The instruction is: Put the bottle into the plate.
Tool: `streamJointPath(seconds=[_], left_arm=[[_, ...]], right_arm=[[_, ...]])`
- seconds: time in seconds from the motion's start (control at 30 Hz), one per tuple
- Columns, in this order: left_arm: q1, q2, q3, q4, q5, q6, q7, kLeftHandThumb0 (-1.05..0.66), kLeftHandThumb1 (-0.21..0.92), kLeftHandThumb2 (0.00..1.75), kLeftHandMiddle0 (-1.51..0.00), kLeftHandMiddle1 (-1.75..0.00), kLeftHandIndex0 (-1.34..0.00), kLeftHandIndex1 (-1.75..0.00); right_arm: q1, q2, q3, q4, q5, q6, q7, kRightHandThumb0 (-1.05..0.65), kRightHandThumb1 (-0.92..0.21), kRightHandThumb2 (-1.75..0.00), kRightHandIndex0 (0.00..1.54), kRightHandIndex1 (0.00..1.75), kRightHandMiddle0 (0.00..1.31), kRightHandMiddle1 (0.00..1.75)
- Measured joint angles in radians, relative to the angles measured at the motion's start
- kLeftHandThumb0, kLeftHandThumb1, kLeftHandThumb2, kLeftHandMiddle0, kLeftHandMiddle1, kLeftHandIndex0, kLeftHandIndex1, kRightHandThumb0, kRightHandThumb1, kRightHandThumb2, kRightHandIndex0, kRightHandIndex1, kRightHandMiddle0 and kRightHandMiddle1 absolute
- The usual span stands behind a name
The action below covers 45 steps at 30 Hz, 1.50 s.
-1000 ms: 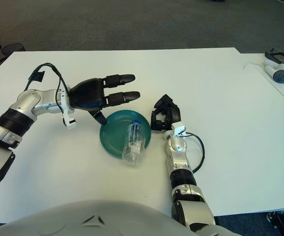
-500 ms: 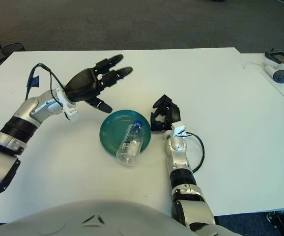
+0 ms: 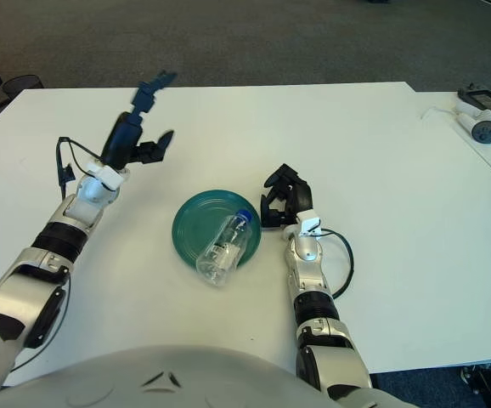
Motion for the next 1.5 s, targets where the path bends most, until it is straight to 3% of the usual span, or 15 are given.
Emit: streamJointPath(seconds=[0.1,0.17,0.27,0.37,0.67,1.1,1.5], left_arm=[[0.016,-0.047,0.058,-0.06,-0.084,0.117,0.015,-0.64,0.92,0.86,-0.33,-1.27,-0.13,-1.51],[0.028,-0.093,0.1,-0.1,-0.137,0.2,0.04,-0.63,0.92,0.84,-0.36,-1.45,-0.2,-1.63],[0.046,-0.139,0.143,-0.135,-0.184,0.277,0.057,-0.46,0.83,0.75,-0.41,-1.59,-0.25,-1.71],[0.069,-0.162,0.167,-0.151,-0.202,0.319,0.057,-0.41,0.75,0.8,-0.49,-1.69,-0.3,-1.73],[0.161,-0.182,0.199,-0.173,-0.159,0.352,0.071,-0.42,0.55,1.03,-0.75,-1.74,-0.44,-1.75],[0.263,-0.182,0.194,-0.212,-0.098,0.354,0.033,-0.47,0.33,1.29,-1.09,-1.75,-0.6,-1.75],[0.387,-0.181,0.156,-0.166,0.04,0.338,0.044,-0.48,0.29,1.34,-1.19,-1.75,-0.62,-1.75]], right_arm=[[0.0,0.0,0.0,0.0,0.0,0.0,-0.005,-0.01,0.1,-1.71,0.92,1.75,0.81,1.52],[0.001,0.0,0.0,0.001,-0.001,0.0,-0.005,-0.01,0.11,-1.72,0.93,1.75,0.81,1.53],[0.001,0.0,0.0,0.001,-0.001,0.0,-0.006,-0.01,0.11,-1.73,0.93,1.75,0.81,1.54],[0.0,0.0,0.0,0.001,0.0,0.001,-0.006,-0.01,0.11,-1.74,0.93,1.75,0.8,1.55],[0.0,0.0,0.0,0.001,-0.001,0.001,-0.006,-0.01,0.11,-1.72,0.93,1.75,0.82,1.51],[0.0,0.0,0.0,0.001,-0.001,0.001,-0.004,-0.01,0.09,-1.69,0.91,1.75,0.82,1.48],[0.001,0.0,0.0,0.001,-0.002,0.002,-0.005,-0.01,0.12,-1.73,0.93,1.75,0.81,1.53]])
